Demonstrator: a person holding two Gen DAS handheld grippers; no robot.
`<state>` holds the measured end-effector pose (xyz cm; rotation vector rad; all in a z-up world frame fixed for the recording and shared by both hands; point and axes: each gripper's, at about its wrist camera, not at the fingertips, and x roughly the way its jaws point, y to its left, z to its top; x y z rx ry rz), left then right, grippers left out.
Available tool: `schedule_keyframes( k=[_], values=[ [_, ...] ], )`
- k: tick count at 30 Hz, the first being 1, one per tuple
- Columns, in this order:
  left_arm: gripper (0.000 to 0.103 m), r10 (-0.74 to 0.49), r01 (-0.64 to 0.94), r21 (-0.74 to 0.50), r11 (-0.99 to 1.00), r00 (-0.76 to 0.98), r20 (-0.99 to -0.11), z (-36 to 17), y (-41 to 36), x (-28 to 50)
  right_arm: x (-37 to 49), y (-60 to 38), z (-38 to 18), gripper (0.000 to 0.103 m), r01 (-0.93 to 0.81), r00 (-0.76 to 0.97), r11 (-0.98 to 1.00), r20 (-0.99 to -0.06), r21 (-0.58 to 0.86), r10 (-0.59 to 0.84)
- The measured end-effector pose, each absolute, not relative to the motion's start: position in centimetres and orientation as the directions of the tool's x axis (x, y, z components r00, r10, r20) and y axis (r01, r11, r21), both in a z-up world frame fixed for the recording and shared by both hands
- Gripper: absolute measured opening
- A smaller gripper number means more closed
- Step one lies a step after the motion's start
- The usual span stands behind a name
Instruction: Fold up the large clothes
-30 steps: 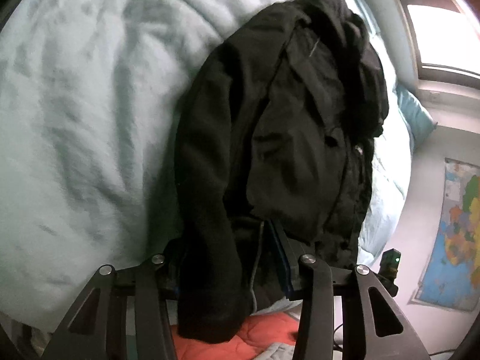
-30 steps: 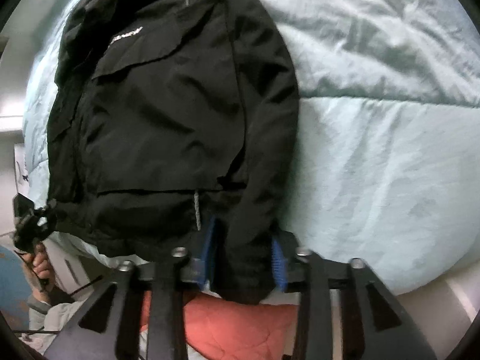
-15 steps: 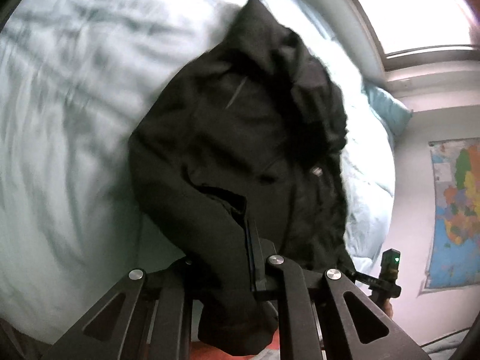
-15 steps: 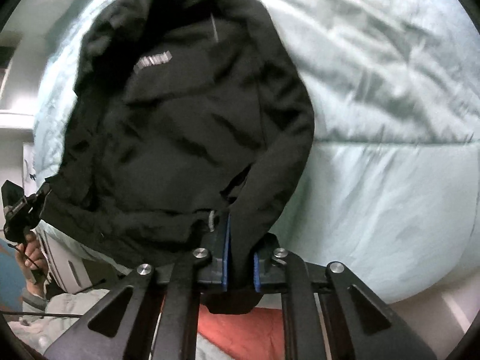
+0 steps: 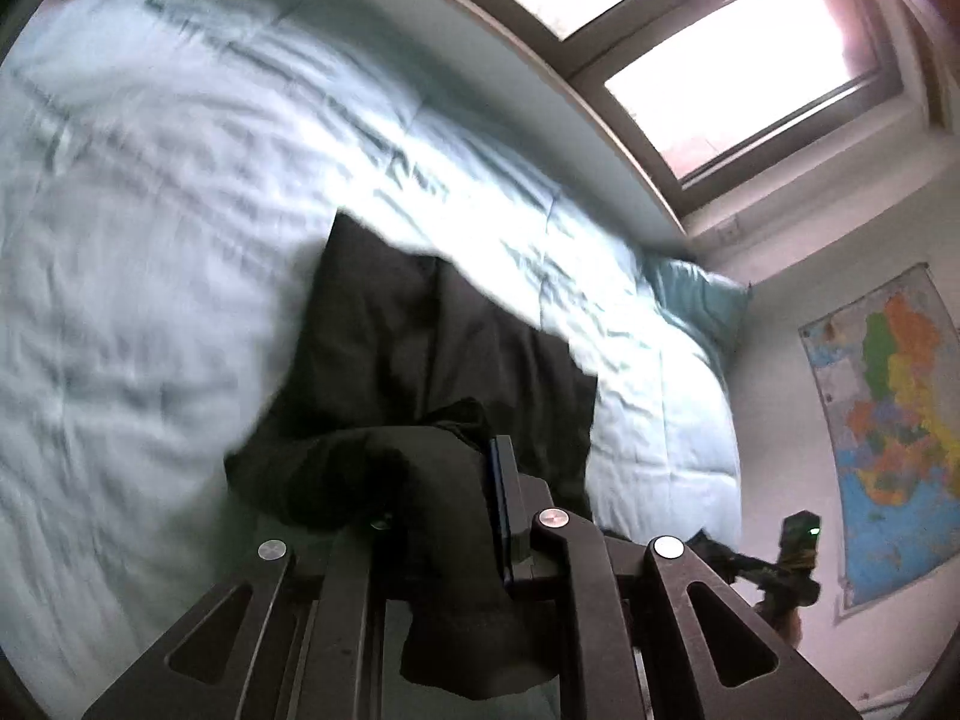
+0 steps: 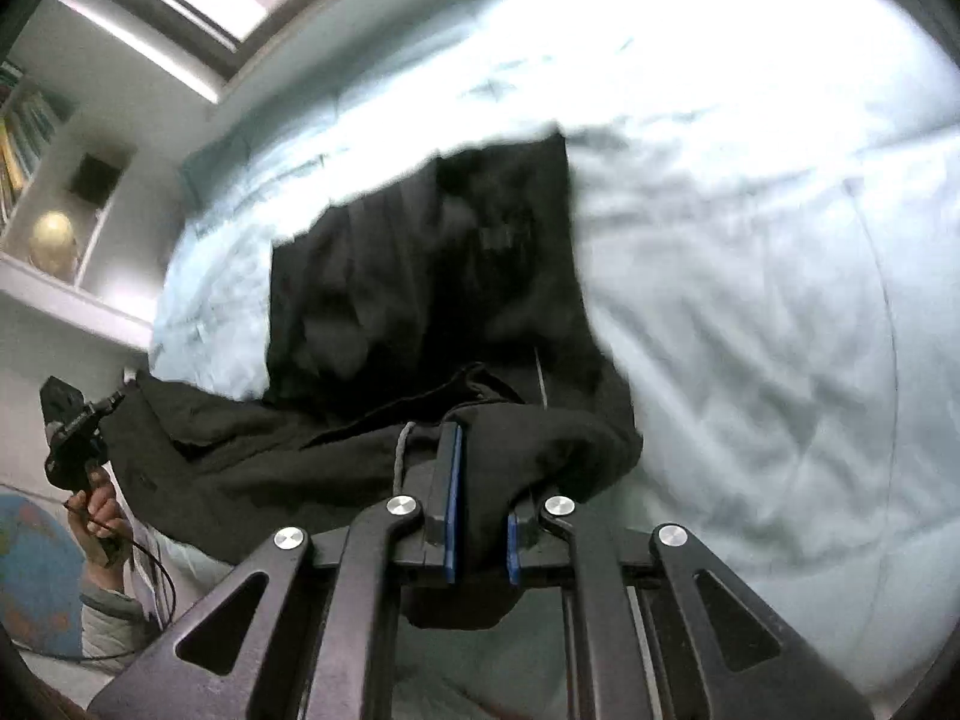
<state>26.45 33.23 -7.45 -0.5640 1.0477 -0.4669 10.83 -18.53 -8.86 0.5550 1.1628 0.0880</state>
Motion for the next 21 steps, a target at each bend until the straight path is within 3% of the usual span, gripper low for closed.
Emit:
schedule_keyframes(
  k=[4,8,17,21],
  values=[
    [0.016,-0.574,0.062,-0.620,0.782,0.459,-0.678,-7.3,32.6,32.1,17.2,-20.1,-7.0,0.015,0.202,0.482,0.864,-0.815,0.461,0.322],
    [0.018,-0.517,-0.031,-0.595,0.803,0.462,-0.721,-10.0,31.4,38.6,24.8,-20.8,-8.9,0.016,0.237,0.474,0.872,-0.835,0.428,0.280],
    [0.020,-0.362,-0.160,-0.420,0.893,0.295,-0.884,-23.1,27.0,48.1,36.3,-22.1,-21.8,0.020,0.381,0.288,0.840,-0.913,0.387,0.290],
    [0.020,-0.374,-0.145,-0.421,0.896,0.268,-0.888,-25.2,26.8,48.7,37.1,-23.2,-25.5,0.021,0.417,0.261,0.805,-0.904,0.422,0.339]
  ],
)
